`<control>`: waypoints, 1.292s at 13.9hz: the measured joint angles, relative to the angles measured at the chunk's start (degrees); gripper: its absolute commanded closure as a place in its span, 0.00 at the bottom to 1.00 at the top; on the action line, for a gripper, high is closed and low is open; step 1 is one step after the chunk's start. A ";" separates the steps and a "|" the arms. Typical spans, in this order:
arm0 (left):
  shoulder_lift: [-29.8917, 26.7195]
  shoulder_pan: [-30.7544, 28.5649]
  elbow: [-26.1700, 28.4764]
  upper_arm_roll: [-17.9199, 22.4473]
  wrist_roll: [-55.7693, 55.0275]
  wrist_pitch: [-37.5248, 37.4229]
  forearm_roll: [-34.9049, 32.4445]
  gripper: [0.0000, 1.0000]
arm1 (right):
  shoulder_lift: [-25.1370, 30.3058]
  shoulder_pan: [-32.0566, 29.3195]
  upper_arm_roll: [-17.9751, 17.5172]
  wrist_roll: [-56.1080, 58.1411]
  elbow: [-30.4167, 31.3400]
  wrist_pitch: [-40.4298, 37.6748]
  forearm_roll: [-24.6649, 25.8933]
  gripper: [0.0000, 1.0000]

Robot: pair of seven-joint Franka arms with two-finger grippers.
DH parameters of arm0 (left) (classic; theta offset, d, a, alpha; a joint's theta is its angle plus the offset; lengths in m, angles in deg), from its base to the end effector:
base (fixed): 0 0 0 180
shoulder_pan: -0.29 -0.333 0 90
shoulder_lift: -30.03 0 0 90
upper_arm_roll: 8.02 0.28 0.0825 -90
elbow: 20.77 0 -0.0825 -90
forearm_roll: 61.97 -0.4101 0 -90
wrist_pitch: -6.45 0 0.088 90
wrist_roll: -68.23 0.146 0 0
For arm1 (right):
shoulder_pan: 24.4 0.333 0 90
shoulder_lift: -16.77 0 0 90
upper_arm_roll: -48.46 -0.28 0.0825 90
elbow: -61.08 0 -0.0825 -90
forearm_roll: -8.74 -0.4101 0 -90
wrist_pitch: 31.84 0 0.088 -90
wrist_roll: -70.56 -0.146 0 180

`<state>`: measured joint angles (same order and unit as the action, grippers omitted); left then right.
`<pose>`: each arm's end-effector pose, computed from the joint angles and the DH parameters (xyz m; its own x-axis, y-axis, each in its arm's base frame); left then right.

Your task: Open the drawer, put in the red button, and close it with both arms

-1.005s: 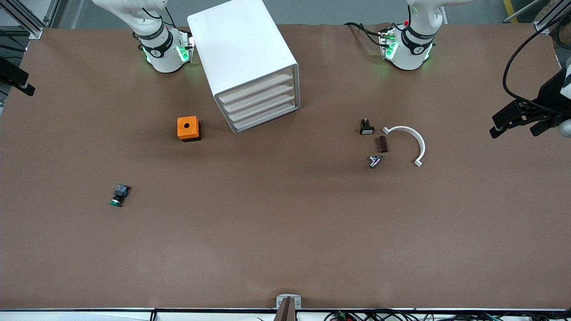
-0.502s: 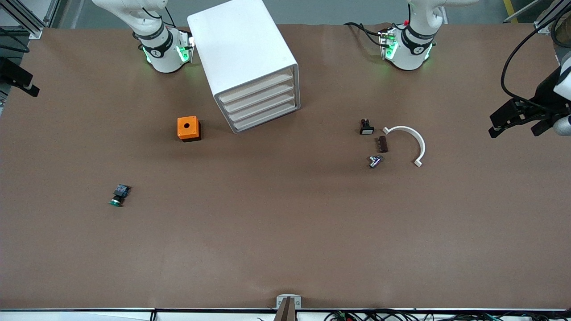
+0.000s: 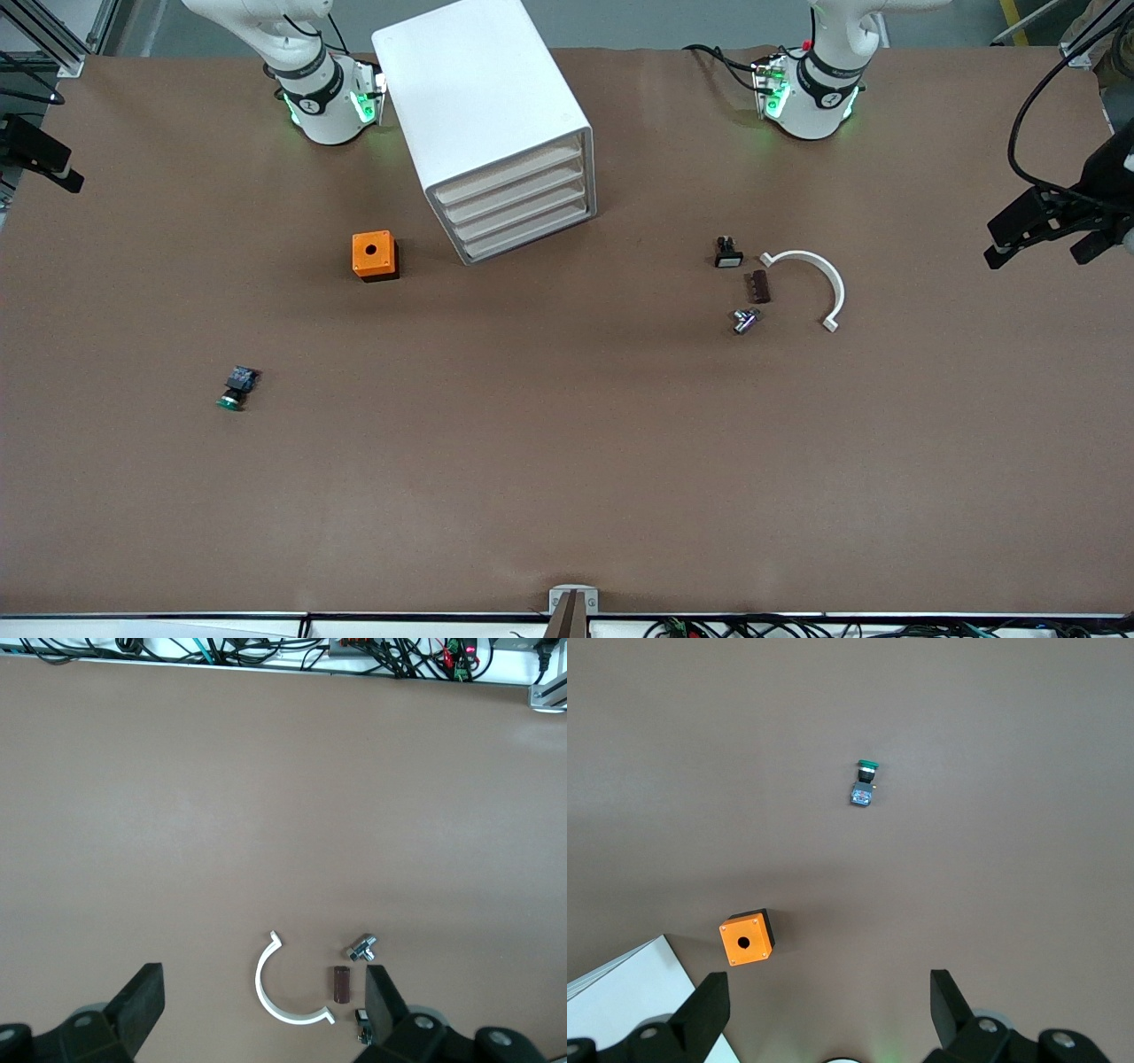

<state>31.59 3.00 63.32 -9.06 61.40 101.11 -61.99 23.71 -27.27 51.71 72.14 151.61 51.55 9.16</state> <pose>0.6013 -0.0392 0.5936 0.9863 0.0546 0.1555 0.0523 -0.9985 0.0188 0.5306 -0.0597 0.6023 0.9968 -0.0796 -0.0037 -0.0796 -0.9968 0.0003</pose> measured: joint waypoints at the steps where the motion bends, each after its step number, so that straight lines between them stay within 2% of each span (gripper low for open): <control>1: 0.02 0.00 -0.17 0.00 0.00 -0.52 0.00 0.00 | 0.00 0.00 0.00 0.00 0.00 0.00 0.00 0.00; 10: 2.19 0.93 -0.15 -0.44 0.12 -1.21 0.00 0.00 | 0.00 0.01 0.00 -0.01 0.03 0.00 0.00 0.00; 18: 2.12 0.39 -1.03 -0.37 0.14 -11.44 0.94 0.00 | 0.00 0.01 0.00 -0.03 0.07 0.31 0.00 0.00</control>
<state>33.71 3.39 62.28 -9.43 61.54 89.68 -61.04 23.71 -27.26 51.72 72.10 151.67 51.86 9.16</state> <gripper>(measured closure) 0.000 0.000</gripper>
